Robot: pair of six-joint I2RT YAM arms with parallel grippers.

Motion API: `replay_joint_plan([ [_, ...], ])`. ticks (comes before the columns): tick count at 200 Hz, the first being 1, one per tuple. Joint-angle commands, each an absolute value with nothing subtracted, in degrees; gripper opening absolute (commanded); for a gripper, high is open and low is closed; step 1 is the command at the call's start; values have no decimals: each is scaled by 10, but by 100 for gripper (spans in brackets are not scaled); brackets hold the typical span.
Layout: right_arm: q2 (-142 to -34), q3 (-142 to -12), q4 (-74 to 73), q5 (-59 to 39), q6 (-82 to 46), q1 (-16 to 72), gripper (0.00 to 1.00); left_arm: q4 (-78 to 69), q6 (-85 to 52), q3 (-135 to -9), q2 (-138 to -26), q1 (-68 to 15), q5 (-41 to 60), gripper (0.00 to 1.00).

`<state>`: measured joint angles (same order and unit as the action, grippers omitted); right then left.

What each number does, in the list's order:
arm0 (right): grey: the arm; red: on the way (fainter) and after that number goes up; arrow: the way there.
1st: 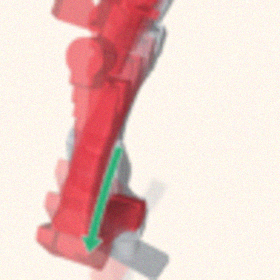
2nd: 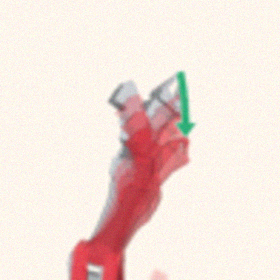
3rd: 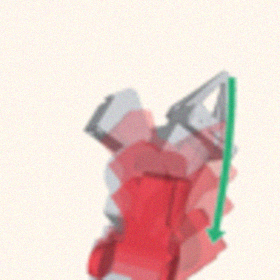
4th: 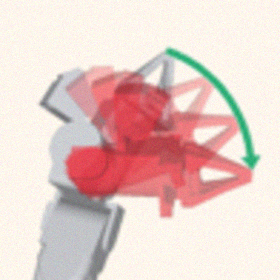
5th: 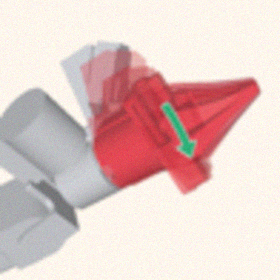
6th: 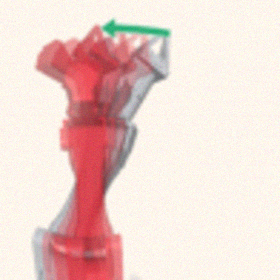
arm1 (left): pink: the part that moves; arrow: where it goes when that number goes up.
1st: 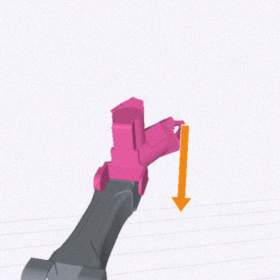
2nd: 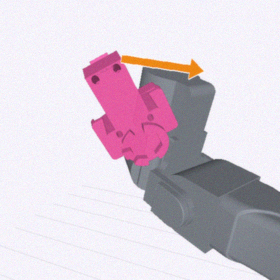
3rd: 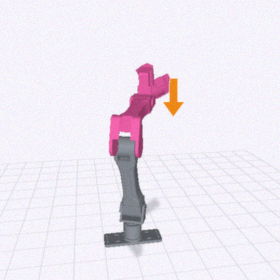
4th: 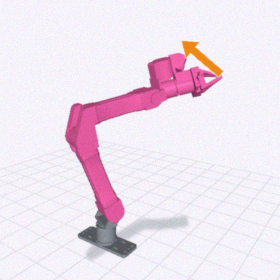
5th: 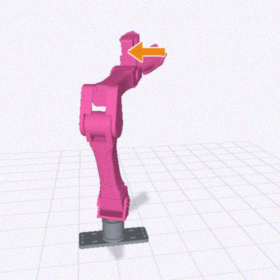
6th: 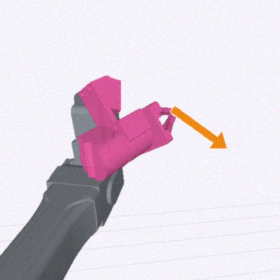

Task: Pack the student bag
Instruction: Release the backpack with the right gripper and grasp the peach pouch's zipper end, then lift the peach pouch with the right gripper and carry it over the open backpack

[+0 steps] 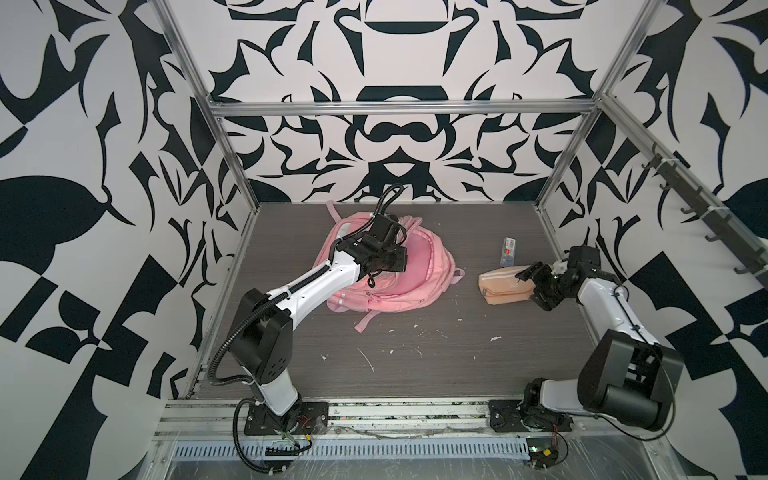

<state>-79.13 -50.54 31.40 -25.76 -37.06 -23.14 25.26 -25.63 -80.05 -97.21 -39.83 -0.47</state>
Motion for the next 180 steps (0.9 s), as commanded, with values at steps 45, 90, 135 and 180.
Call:
replay_joint_plan([
  [45,-867,-493,207,-213,-409,-241,76,212,-272,-792,-947,-399,59,0],
  [90,-914,-490,171,-195,-426,-243,70,207,-283,-783,-938,-399,61,0],
  [135,-935,-492,164,-182,-430,-243,55,212,-283,-780,-928,-399,54,0],
  [180,-918,-472,163,-171,-420,-243,22,214,-285,-779,-923,-398,53,0],
])
